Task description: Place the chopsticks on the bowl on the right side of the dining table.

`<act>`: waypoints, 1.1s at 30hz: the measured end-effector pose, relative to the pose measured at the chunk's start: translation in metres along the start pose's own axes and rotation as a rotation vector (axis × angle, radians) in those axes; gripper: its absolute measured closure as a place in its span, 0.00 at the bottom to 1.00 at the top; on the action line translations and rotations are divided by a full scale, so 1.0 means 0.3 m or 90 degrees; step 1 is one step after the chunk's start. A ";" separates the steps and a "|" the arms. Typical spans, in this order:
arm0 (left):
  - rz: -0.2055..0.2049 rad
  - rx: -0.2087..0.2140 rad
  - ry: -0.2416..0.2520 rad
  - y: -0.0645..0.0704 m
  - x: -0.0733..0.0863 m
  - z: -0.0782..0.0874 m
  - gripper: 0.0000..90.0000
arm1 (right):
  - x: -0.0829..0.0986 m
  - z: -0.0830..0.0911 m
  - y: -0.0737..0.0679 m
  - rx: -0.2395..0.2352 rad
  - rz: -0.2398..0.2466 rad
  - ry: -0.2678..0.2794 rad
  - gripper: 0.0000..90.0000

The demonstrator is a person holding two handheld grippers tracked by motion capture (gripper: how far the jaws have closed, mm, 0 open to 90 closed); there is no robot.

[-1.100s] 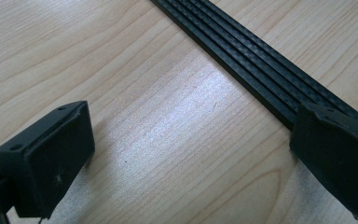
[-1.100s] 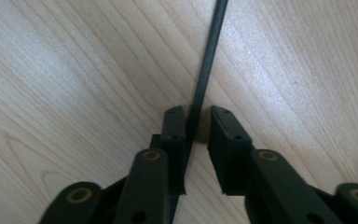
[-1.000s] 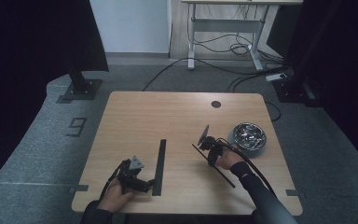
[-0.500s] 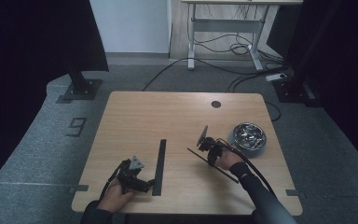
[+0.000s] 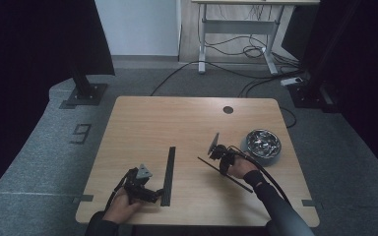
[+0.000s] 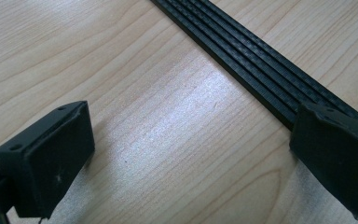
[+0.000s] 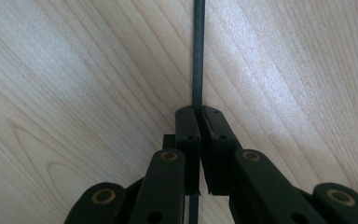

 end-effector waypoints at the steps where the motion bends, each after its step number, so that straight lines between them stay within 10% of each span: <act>1: 0.000 0.000 0.000 0.000 0.000 0.000 0.00 | 0.002 0.001 0.000 -0.001 -0.001 0.000 0.95; 33: -0.001 -0.001 0.001 0.000 0.000 0.000 0.00 | 0.119 0.264 0.062 -0.005 -0.022 0.035 0.95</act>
Point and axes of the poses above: each handheld gripper's, and its own axes: z roughly backward along the jaws, x roughly out of its underside, y roughly to its right, the point moved 1 cm from there along -z, roughly forward along the jaws, and after that the axes turned 13 degrees about -y, right-handed, at the moved point
